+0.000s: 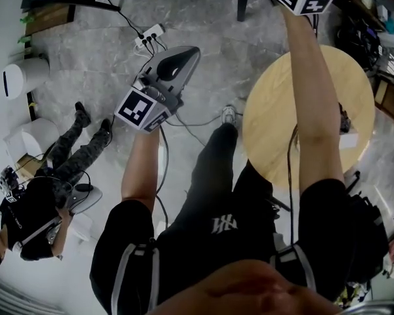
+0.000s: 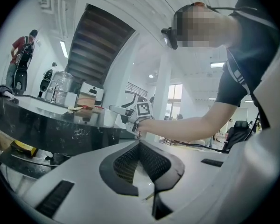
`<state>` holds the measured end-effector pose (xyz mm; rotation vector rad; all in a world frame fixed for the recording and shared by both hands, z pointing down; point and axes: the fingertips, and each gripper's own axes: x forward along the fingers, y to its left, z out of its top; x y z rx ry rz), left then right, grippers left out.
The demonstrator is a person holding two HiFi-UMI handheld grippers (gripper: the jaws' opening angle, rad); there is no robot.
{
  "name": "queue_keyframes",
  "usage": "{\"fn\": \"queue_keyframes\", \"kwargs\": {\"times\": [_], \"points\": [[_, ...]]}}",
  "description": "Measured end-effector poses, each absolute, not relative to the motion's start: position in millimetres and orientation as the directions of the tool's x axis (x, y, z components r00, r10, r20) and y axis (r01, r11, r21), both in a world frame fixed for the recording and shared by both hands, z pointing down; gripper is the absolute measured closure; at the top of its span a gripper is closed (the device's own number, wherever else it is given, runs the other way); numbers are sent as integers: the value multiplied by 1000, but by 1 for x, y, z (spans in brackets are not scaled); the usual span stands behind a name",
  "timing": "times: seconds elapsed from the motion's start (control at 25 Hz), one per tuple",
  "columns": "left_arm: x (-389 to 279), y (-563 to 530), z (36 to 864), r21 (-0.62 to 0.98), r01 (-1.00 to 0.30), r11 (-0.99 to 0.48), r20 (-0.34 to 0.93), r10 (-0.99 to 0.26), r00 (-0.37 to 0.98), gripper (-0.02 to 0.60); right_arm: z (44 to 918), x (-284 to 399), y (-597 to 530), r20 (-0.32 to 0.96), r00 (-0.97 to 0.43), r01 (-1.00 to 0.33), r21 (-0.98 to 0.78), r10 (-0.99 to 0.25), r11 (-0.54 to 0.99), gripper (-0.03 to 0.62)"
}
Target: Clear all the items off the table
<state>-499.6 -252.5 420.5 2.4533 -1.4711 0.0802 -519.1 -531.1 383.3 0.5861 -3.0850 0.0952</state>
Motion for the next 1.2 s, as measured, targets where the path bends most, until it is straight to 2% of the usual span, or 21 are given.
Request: {"fn": "queue_keyframes", "kwargs": {"times": [0.2, 0.24, 0.4, 0.44, 0.48, 0.64, 0.8, 1.0, 1.2], "points": [[-501, -241, 395, 207, -881, -426, 170, -871, 461, 568, 335, -485, -512, -48, -916, -397, -25, -398, 917, 177], [-499, -240, 388, 209, -880, -426, 159, -873, 460, 568, 325, -472, -505, -58, -913, -404, -17, -404, 915, 234], [-482, -236, 351, 285, -849, -446, 88, -869, 486, 569, 298, -409, -454, -51, -906, -421, 19, -420, 907, 394], [-476, -235, 342, 318, -834, -452, 69, -866, 496, 569, 296, -390, -437, -28, -904, -427, 33, -426, 904, 479], [-467, -233, 332, 337, -821, -461, 54, -861, 506, 569, 295, -370, -420, -1, -903, -429, 39, -429, 903, 591], [-414, -220, 298, 317, -767, -557, 7, -808, 590, 569, 287, -290, -335, 87, -920, -384, 5, -383, 923, 591], [-351, -198, 271, 317, -717, -621, -15, -759, 651, 569, 260, -207, -249, 100, -922, -374, 17, -374, 927, 592], [-277, -154, 235, 352, -674, -650, -53, -733, 679, 569, 220, -103, -160, 54, -892, -444, 92, -449, 891, 592], [-194, -93, 220, 286, -679, -676, -34, -715, 698, 569, 189, -5, -73, -64, -851, -524, 20, -522, 852, 592]]}}
